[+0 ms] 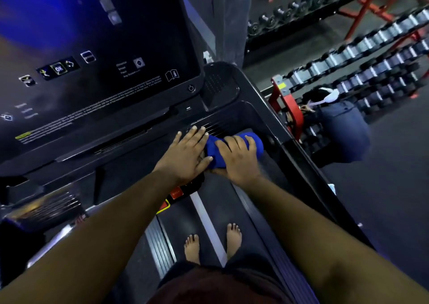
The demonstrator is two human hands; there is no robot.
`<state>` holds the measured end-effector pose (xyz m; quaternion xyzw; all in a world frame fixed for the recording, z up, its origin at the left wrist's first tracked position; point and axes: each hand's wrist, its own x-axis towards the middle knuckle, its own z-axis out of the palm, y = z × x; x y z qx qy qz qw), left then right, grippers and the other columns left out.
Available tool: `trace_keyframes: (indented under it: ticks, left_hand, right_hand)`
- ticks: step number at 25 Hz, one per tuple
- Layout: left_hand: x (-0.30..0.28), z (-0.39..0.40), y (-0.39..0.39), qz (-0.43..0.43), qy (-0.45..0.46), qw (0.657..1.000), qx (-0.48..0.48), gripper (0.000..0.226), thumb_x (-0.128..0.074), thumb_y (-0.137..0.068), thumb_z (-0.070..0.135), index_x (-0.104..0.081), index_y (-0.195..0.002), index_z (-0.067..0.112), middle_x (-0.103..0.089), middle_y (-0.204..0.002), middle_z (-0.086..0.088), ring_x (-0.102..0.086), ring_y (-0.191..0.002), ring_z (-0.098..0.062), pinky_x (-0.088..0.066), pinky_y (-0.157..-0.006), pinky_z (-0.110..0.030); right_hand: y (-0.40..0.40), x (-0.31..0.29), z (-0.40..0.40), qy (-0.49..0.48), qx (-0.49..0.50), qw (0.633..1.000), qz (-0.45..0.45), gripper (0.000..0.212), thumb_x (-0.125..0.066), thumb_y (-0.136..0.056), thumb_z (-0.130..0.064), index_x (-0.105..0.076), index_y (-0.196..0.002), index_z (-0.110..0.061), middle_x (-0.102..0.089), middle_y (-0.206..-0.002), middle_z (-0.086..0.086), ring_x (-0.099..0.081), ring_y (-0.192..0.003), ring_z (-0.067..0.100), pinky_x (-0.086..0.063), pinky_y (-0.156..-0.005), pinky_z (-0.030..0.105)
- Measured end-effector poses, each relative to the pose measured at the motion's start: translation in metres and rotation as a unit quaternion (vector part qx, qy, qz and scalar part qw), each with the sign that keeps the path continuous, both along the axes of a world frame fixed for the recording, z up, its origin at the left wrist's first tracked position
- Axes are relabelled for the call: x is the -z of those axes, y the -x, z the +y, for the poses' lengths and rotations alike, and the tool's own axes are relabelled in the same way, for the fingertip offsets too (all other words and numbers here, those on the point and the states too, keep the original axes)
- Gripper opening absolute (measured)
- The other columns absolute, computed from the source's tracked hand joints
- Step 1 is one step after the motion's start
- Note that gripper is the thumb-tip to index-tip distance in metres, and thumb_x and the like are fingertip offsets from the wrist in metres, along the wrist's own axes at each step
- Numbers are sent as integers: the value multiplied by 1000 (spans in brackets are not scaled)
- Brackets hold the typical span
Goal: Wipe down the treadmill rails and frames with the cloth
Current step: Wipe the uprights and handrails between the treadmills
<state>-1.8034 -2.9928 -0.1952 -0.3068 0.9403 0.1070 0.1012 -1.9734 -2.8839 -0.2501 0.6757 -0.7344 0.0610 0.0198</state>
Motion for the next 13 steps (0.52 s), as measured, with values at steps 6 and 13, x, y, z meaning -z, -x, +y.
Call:
trace_keyframes:
  ticks: [6,13]
  left_hand:
    - [-2,-2,2,20,-31,999,9,76,-5,-96,57,-15,-158,14,-7,-167,-2,-1,-155,-21,-3,-123,-45]
    - [7,-7,3,37,-35,999,7,59,-26,-106,38,-11,-159,15,-3,-168,1,1,-155,-18,-1,-123,-45]
  right_hand:
    - [23,-10,-23,-16,38,994,-98,70,-34,-83,-86,-61,-101,-25,-67,-98,-4,-63,-97,21,-42,-96,46]
    - [-22,15,-31,171,410,832,-332,56,-39,-94,-50,-55,-140,-21,-40,-156,7,-22,-149,30,-1,-121,58]
